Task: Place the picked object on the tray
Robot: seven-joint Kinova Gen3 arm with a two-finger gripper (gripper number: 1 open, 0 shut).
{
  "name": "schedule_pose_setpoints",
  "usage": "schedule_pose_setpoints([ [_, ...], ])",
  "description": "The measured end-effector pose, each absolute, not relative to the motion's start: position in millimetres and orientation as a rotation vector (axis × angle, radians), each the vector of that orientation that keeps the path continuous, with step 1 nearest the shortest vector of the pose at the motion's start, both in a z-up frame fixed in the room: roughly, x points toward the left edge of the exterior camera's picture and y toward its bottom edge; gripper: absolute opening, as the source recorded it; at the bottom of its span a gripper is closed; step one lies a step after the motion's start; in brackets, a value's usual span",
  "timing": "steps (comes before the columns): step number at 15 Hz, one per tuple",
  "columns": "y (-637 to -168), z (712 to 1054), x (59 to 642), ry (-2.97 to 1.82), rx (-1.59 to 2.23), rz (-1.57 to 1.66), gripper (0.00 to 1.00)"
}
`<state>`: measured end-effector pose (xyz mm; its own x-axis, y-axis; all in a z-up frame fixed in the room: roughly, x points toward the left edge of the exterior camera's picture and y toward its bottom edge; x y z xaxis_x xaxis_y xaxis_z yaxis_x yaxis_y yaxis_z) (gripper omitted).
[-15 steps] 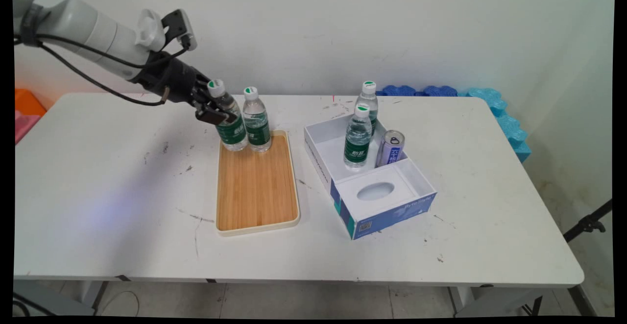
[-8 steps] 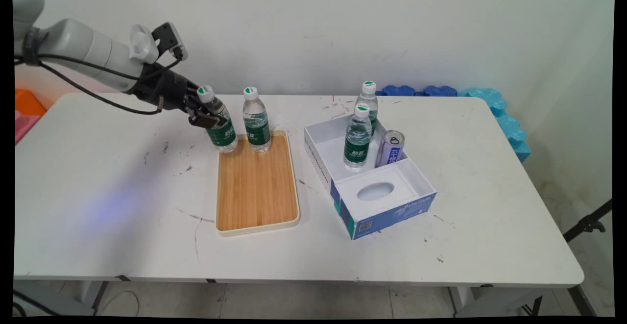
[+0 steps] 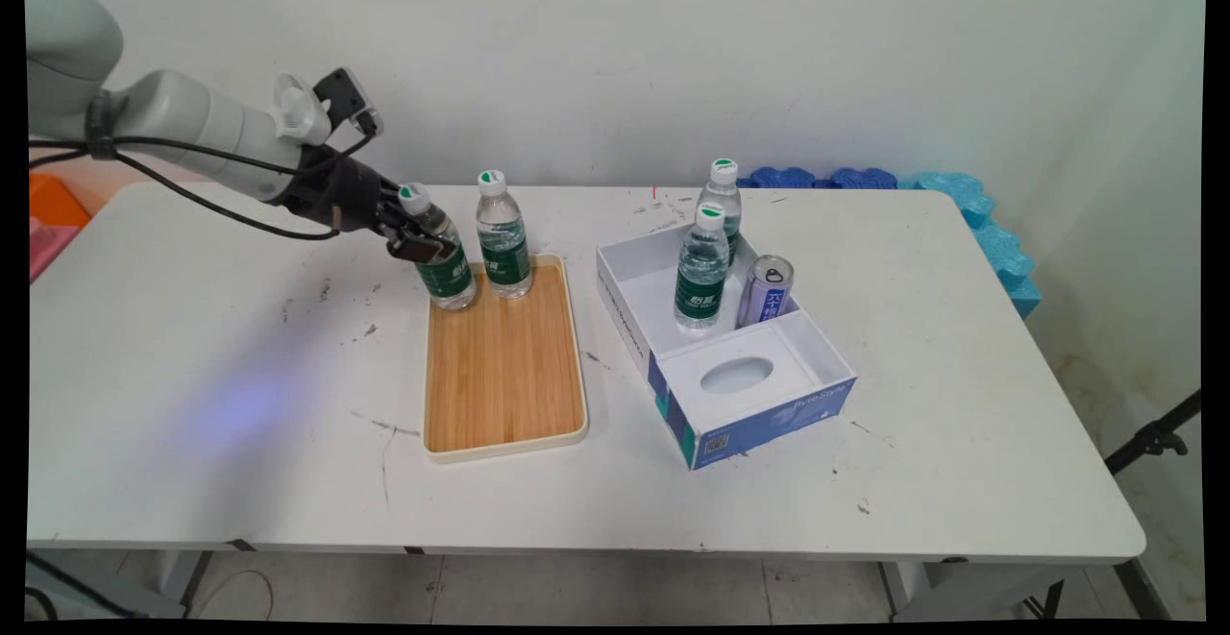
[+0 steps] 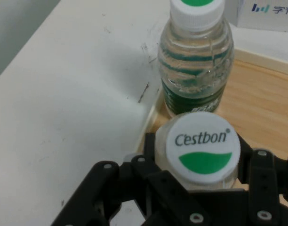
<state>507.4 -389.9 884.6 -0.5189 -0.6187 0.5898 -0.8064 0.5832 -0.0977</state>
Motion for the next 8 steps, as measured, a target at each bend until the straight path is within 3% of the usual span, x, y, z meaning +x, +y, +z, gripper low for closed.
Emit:
schedule_pose_setpoints([
  [5, -396.5, 873.7, 503.4, -2.294, 1.161, 0.499, 0.00],
  [6, -397.4, 872.3, 502.8, -2.291, 1.165, 0.501, 1.00],
  [8, -398.9, 869.8, 501.8, -2.288, 1.170, 0.503, 1.00],
])
